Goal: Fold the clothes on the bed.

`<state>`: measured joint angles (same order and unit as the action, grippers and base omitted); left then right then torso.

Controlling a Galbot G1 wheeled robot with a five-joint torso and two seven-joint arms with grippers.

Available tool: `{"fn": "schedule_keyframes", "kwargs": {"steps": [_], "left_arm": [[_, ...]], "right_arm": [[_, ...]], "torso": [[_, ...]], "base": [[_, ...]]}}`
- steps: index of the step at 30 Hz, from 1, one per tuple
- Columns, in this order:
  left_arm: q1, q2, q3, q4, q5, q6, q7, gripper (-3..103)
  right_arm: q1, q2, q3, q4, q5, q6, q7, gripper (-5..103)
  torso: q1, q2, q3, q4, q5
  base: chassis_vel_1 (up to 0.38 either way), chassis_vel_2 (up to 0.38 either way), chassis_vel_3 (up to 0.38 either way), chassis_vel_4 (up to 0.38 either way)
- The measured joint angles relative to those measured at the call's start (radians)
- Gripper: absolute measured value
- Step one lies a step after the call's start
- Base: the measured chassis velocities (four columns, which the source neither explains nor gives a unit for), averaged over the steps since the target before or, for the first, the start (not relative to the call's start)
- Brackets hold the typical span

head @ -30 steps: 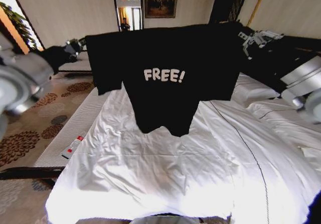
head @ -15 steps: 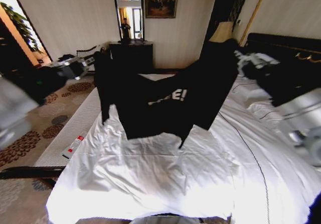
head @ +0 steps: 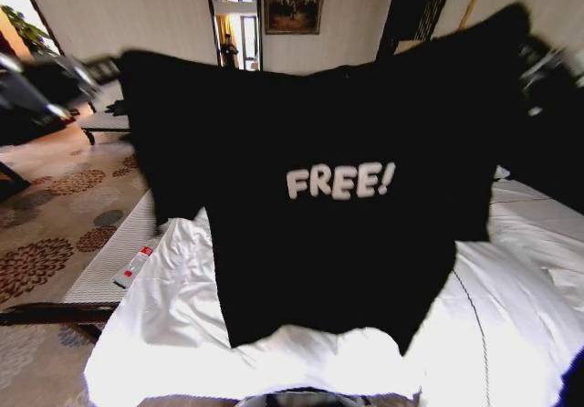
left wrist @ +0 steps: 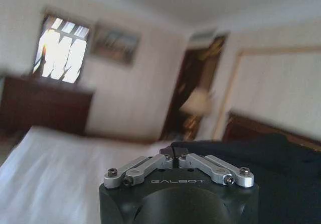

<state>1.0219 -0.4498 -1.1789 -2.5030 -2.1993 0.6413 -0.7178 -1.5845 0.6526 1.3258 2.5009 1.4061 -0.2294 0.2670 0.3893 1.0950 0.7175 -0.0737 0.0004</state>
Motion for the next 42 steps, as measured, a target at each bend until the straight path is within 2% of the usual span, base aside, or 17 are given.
{"fn": "schedule_keyframes", "kwargs": {"steps": [1,2,4,5,6,9,10,12,13,16,22,26,30,35,42], "left_arm": [[0.019,-0.018,0.046,0.0,0.043,0.005,0.0,0],[0.054,-0.064,0.17,0.001,0.145,0.014,0.002,0],[0.109,-0.134,0.318,0.004,0.3,0.021,0.003,0],[0.109,-0.134,0.318,0.004,0.3,0.021,0.003,0],[0.15,-0.185,0.393,0.008,0.4,0.025,0.007,0],[0.207,-0.283,0.524,0.083,0.588,0.027,0.04,0],[0.207,-0.283,0.524,0.083,0.588,0.027,0.04,0],[0.214,-0.36,0.608,0.176,0.708,0.018,0.075,0],[0.214,-0.36,0.608,0.176,0.708,0.018,0.075,0],[0.185,-0.443,0.675,0.307,0.817,-0.005,0.117,0],[0.126,-0.515,0.717,0.432,0.879,-0.038,0.16,0],[0.069,-0.554,0.762,0.529,0.95,-0.081,0.222,0],[0.002,-0.582,0.808,0.615,0.999,-0.116,0.264,0],[-0.102,-0.61,0.864,0.721,1.012,-0.134,0.285,0],[-0.218,-0.649,0.919,0.859,1.037,-0.136,0.298,0]], "right_arm": [[-0.012,0.032,-0.046,0.0,-0.02,-0.005,0.012,1],[-0.023,0.101,-0.17,-0.004,-0.039,-0.024,0.055,1],[-0.024,0.184,-0.321,-0.004,-0.074,-0.039,0.087,1],[-0.024,0.184,-0.321,-0.004,-0.074,-0.039,0.087,1],[-0.013,0.224,-0.41,-0.004,-0.12,-0.043,0.091,1],[0.02,0.266,-0.557,-0.06,-0.26,-0.022,0.058,1],[0.02,0.266,-0.557,-0.06,-0.26,-0.022,0.058,1],[0.041,0.283,-0.648,-0.181,-0.394,0.028,0.002,1],[0.041,0.283,-0.648,-0.181,-0.394,0.028,0.002,1],[0.099,0.3,-0.733,-0.319,-0.473,0.093,-0.06,1],[0.183,0.3,-0.803,-0.476,-0.524,0.171,-0.135,1],[0.269,0.281,-0.875,-0.64,-0.666,0.261,-0.19,1],[0.379,0.277,-0.948,-0.747,-0.701,0.3,-0.196,1],[0.533,0.274,-1.047,-0.874,-0.694,0.316,-0.195,1],[0.687,0.27,-1.178,-1.005,-0.663,0.294,-0.178,1]], "torso": [[0.0,0.0,0.0,0.0,-0.0001],[0.0,0.0,0.0,-0.0003,-0.0003],[0.0,0.0,0.0,-0.0004,-0.0001],[0.0,0.0,0.0,-0.0004,-0.0001],[0.0,0.0,0.0,0.0001,-0.0003],[0.0,0.0,0.0,0.001,-0.0011],[0.0,0.0,0.0,0.001,-0.0011],[0.0,0.0,0.0,0.0005,-0.0004],[0.0,0.0,0.0,0.0005,-0.0004],[0.0,0.0,0.0,0.0003,-0.0001],[0.0,0.0,0.0,0.0004,-0.0004],[0.0,0.0,0.0,0.0001,-0.0001],[0.0,0.0,0.0,0.0003,-0.0003],[0.0,0.0,0.0,0.0005,-0.0006],[0.0,0.0,0.0,0.0002,-0.0001]], "base": [[0.0,0.0,0.0,0.0],[0.0,0.0,0.0,0.0],[0.0,0.0,0.0,0.0],[0.0,0.0,0.0,0.0],[0.0,0.0,0.0,0.0],[0.0,0.0,0.0,0.0],[0.0,0.0,0.0,0.0],[0.0,0.0,0.0,0.0],[0.0,0.0,0.0,0.0],[0.0,0.0,0.0,0.0],[0.0,0.0,0.0,0.0],[0.0,0.0,0.0,0.0],[0.0,0.0,0.0,0.0],[0.0,0.0,0.0,0.0],[0.0,0.0,0.0,0.0]]}}
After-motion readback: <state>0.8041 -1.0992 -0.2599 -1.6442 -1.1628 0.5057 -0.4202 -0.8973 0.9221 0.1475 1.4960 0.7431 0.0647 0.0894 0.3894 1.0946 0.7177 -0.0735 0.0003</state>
